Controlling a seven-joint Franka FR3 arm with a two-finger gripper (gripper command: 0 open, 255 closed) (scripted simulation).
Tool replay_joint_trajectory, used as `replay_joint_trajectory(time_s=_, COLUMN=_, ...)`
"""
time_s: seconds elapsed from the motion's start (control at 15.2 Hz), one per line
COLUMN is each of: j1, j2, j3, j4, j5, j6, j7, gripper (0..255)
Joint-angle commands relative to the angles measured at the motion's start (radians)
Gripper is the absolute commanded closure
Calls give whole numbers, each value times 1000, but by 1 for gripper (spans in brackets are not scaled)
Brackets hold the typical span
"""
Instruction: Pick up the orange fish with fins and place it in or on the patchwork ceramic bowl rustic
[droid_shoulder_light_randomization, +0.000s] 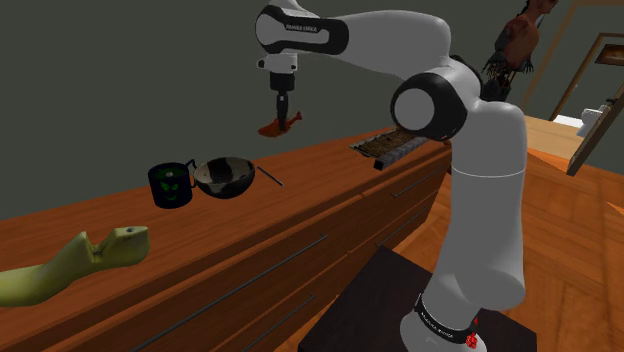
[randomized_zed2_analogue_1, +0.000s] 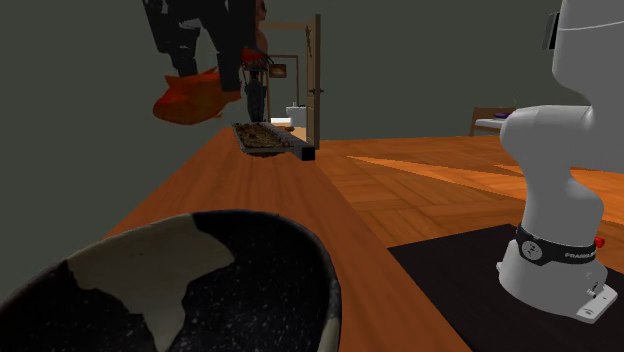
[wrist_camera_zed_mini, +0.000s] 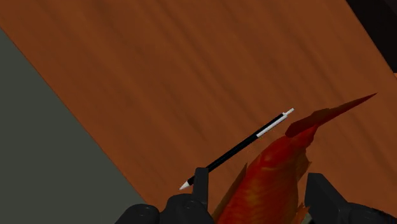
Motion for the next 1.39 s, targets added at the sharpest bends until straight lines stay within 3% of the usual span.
replay_joint_trajectory(time_s=0.0, j1=30, j2=11, j3=16, j4=21, j5=2, j6=-10, j7=49, gripper=255)
replay_joint_trajectory(time_s=0.46, j1=112, j2=82, j3=63, j4=128, j5=18, j6=-50, j7=188, gripper=255)
replay_joint_trajectory(time_s=0.86, j1=160, j2=202, j3=100, j4=319, j5=46, j6=-121, j7=299, gripper=255)
replay_joint_trajectory(time_s=1.32, j1=187, j2=151, j3=97, j4=139, j5=32, j6=7, j7=299, gripper=255)
